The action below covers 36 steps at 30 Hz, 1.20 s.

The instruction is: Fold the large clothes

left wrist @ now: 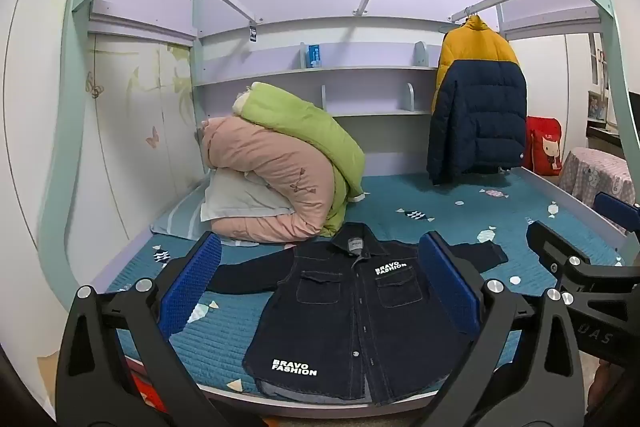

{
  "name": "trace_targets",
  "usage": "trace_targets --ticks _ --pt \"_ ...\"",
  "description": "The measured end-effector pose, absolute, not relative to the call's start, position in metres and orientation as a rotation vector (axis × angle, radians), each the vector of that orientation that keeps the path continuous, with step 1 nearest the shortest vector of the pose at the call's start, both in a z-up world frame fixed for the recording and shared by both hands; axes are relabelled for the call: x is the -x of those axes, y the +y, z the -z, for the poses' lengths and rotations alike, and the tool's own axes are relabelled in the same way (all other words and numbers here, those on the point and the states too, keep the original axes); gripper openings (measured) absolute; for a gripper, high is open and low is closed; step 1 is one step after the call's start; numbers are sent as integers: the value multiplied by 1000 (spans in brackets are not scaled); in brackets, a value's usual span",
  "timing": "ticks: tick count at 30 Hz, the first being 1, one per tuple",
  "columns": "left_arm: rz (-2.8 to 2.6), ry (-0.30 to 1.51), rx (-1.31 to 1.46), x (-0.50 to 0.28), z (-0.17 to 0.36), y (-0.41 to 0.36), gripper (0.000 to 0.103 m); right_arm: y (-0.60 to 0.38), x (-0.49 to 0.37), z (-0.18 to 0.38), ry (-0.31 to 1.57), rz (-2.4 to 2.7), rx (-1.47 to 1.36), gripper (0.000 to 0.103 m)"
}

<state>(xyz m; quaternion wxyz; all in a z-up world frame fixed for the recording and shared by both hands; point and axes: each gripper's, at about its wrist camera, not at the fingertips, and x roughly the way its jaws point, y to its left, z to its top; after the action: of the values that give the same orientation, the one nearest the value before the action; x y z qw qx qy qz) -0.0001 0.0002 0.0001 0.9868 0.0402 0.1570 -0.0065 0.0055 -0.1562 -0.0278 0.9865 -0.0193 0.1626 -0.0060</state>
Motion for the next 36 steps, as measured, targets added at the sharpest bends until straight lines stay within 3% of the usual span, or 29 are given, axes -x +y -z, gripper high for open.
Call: trace_targets --ticks 36 --pt "14 299 -81 3 -3 2 98 -160 -4 26 320 12 37 96"
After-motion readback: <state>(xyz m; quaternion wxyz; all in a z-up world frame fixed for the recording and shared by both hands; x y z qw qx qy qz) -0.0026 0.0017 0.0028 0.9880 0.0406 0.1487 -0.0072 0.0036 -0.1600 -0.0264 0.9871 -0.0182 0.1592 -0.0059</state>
